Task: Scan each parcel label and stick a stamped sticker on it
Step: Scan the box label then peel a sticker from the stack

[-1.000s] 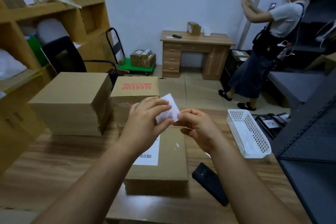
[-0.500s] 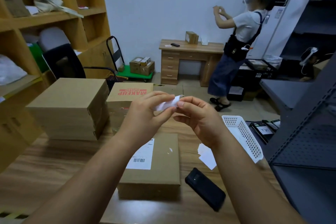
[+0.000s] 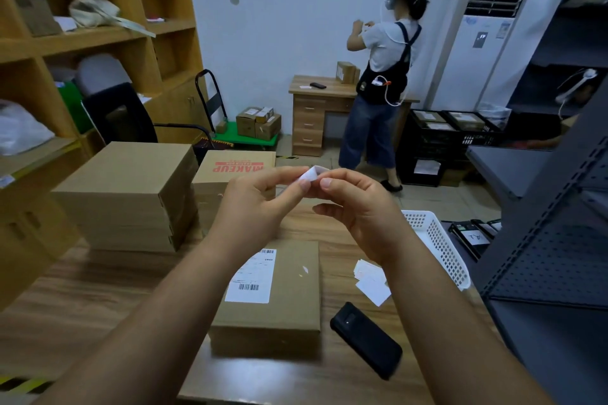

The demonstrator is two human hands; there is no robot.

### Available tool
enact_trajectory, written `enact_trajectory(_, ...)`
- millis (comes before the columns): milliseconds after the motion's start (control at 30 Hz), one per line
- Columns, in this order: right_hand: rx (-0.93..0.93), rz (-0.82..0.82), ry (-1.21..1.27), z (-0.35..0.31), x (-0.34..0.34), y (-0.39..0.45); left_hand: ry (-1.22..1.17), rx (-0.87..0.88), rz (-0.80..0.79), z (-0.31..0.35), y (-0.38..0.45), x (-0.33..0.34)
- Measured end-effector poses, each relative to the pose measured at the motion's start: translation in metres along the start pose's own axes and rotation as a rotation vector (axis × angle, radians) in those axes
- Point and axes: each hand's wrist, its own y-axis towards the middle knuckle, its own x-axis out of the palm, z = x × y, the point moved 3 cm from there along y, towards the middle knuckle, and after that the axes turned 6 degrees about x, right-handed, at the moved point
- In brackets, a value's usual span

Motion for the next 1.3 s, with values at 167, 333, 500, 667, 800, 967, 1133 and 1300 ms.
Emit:
enact_trajectory(167,-0.006,0.021,-0.06,-0.001,0.009,0.005,0.001,0.006,0.007,-0.001,-0.005,-0.008)
enact_trajectory(333,-0.026,0.036,-0.089,-0.002,0.025,0.014,0.022,0.021,0.015,-0.005,-0.003,-0.026)
enact_trajectory(500,-0.039,0.021,-0.07,-0.006,0.045,0.027,0.01,0.013,0.016,-0.018,0.003,-0.046)
enact_trajectory(667,-0.04,0.047,-0.098,-0.009,0.063,0.041,-0.014,0.002,-0.022,-0.033,0.014,-0.066)
enact_trajectory(800,-0.049,0.08,-0.125,-0.011,0.076,0.054,0.03,0.026,-0.041,-0.046,0.028,-0.084)
enact_trajectory(967,-0.094,0.125,-0.212,-0.01,0.089,0.068,0.087,0.108,-0.032,-0.056,0.039,-0.1)
enact_trajectory(1133,-0.162,0.183,-0.393,-0.01,0.095,0.069,0.106,0.183,-0.083,-0.06,0.042,-0.102)
enact_trajectory(1300,-0.183,0.265,-0.501,-0.002,0.077,0.067,0.084,0.263,-0.103,-0.065,0.048,-0.085)
